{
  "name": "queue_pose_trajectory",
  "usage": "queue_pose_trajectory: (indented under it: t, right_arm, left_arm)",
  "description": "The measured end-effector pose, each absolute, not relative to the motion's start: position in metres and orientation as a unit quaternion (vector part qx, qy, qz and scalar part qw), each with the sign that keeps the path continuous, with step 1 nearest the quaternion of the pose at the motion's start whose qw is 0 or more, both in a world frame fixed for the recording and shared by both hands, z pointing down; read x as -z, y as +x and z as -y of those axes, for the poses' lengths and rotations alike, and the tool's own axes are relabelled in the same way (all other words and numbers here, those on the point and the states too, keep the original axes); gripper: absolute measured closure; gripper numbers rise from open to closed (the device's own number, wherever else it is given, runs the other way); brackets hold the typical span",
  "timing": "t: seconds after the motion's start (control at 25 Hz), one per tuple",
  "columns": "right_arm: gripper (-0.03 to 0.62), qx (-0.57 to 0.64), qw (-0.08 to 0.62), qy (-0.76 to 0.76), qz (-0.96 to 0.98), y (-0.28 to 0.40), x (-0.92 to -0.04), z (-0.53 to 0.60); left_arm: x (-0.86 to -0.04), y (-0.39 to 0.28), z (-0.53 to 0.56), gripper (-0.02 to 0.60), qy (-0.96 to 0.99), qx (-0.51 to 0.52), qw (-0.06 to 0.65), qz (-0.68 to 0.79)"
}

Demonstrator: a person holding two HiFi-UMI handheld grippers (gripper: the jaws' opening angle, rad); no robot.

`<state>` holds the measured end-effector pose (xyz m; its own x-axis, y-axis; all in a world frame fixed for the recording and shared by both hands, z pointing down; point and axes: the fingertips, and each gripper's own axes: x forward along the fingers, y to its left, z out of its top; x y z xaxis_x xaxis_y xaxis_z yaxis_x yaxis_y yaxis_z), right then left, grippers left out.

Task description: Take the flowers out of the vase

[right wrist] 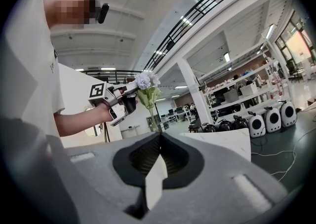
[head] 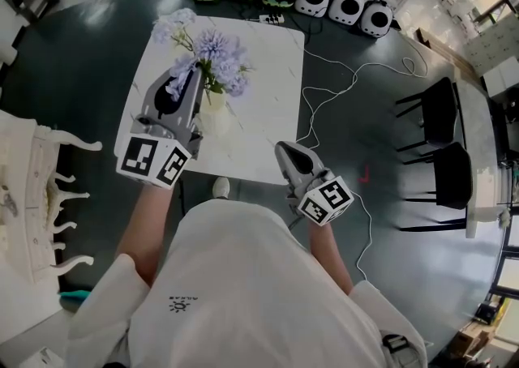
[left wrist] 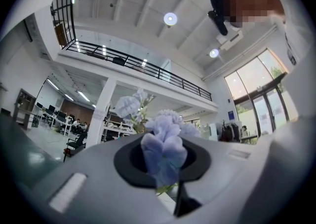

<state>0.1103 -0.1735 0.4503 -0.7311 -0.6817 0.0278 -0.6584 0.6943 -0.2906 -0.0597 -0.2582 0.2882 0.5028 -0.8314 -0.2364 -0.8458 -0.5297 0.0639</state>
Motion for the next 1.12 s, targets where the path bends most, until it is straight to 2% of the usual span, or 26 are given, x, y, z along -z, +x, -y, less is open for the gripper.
queue_pose_trajectory:
  t: [0.48,1.12]
  right_arm:
    - [0.594,0.141,0.043,-0.353,-0.924,0.107,-0.446,0.171]
    - [0.594,0.139,0.038,-0.33,-0.933,0.094,-0.446,0.169]
  left_arm:
    - [-0.263,-0.072,0.24,0.541,-0.856,-0.132,0.046,-0.498]
    - [-0.276,-0.112,0.222,0.543,-0.827,-0.126,0.036,-0.546]
